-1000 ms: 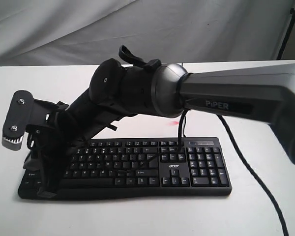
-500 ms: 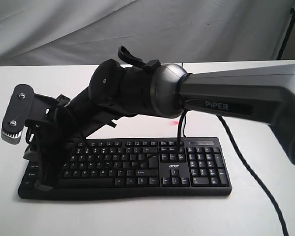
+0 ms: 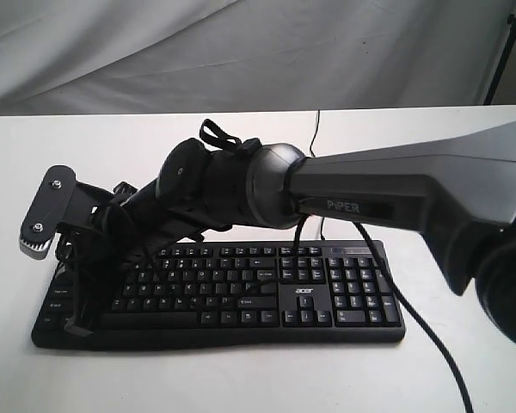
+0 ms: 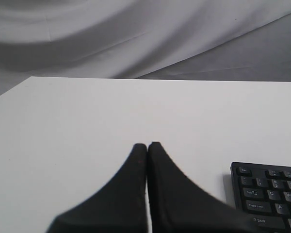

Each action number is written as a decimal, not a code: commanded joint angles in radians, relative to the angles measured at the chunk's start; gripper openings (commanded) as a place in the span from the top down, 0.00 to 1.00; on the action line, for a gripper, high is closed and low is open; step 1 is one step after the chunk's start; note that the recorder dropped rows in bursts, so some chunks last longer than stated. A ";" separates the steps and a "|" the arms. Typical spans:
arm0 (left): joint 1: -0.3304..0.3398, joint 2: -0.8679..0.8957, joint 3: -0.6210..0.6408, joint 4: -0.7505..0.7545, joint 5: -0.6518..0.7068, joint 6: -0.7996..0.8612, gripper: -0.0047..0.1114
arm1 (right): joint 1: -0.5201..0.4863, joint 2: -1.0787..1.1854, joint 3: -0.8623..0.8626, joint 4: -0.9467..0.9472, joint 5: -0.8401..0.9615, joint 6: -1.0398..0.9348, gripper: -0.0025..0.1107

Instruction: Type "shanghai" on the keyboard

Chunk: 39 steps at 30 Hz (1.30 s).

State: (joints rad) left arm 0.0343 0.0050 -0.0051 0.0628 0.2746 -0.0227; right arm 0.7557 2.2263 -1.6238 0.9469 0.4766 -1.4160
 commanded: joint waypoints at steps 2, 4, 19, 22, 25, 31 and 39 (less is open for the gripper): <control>-0.004 -0.005 0.005 -0.001 -0.009 -0.002 0.95 | 0.002 0.014 0.006 0.012 -0.048 -0.013 0.98; -0.004 -0.005 0.005 -0.001 -0.009 -0.002 0.95 | 0.002 0.021 0.006 0.006 -0.048 -0.013 0.98; -0.004 -0.005 0.005 -0.001 -0.009 -0.002 0.95 | 0.000 0.084 -0.048 -0.009 -0.055 0.007 0.98; -0.004 -0.005 0.005 -0.001 -0.009 -0.002 0.95 | -0.002 0.084 -0.048 -0.021 -0.055 0.015 0.98; -0.004 -0.005 0.005 -0.001 -0.009 -0.002 0.95 | -0.007 0.084 -0.048 -0.021 -0.051 0.015 0.98; -0.004 -0.005 0.005 -0.001 -0.009 -0.002 0.95 | -0.009 0.084 -0.048 -0.029 -0.055 0.023 0.98; -0.004 -0.005 0.005 -0.001 -0.009 -0.002 0.95 | -0.014 0.105 -0.048 -0.047 -0.069 0.033 0.98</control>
State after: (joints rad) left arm 0.0343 0.0050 -0.0051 0.0628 0.2746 -0.0227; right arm 0.7517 2.3178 -1.6668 0.9113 0.4145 -1.3886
